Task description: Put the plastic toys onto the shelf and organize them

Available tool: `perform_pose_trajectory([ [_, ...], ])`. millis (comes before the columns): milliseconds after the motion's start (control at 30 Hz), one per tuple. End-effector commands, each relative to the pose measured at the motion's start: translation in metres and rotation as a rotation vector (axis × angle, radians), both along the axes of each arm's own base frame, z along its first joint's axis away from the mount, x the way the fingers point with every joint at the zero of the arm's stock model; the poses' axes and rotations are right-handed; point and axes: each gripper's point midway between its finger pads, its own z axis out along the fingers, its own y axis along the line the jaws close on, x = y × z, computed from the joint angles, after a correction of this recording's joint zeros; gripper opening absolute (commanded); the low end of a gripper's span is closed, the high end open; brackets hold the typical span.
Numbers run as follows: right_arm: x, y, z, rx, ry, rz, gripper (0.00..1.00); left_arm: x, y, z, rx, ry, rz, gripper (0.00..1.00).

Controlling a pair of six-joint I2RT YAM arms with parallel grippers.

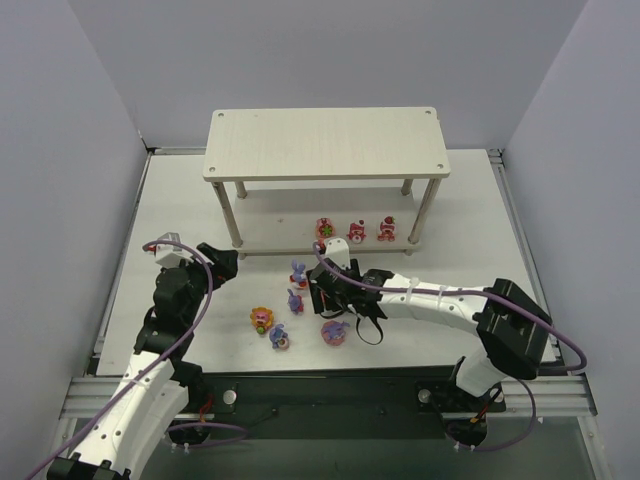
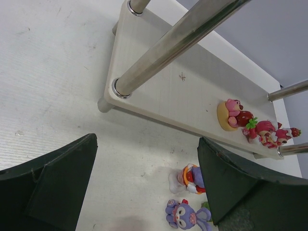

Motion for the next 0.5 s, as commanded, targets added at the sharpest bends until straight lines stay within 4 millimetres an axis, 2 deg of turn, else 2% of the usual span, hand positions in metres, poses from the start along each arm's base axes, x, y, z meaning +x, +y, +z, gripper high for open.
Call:
perform_pose_trajectory([
  [0,0.004,0.01,0.004,0.008,-0.005,-0.008,0.65,0.003,-0.001,0.027,-0.026,-0.058,-0.002,0.95],
  [200,0.004,0.005,-0.006,-0.005,0.007,-0.047,0.62,0.004,-0.002,0.028,-0.026,-0.058,-0.002,0.95],
  [467,0.007,0.003,-0.015,-0.029,0.011,-0.089,0.53,0.006,-0.003,0.029,-0.023,-0.057,-0.006,0.95],
])
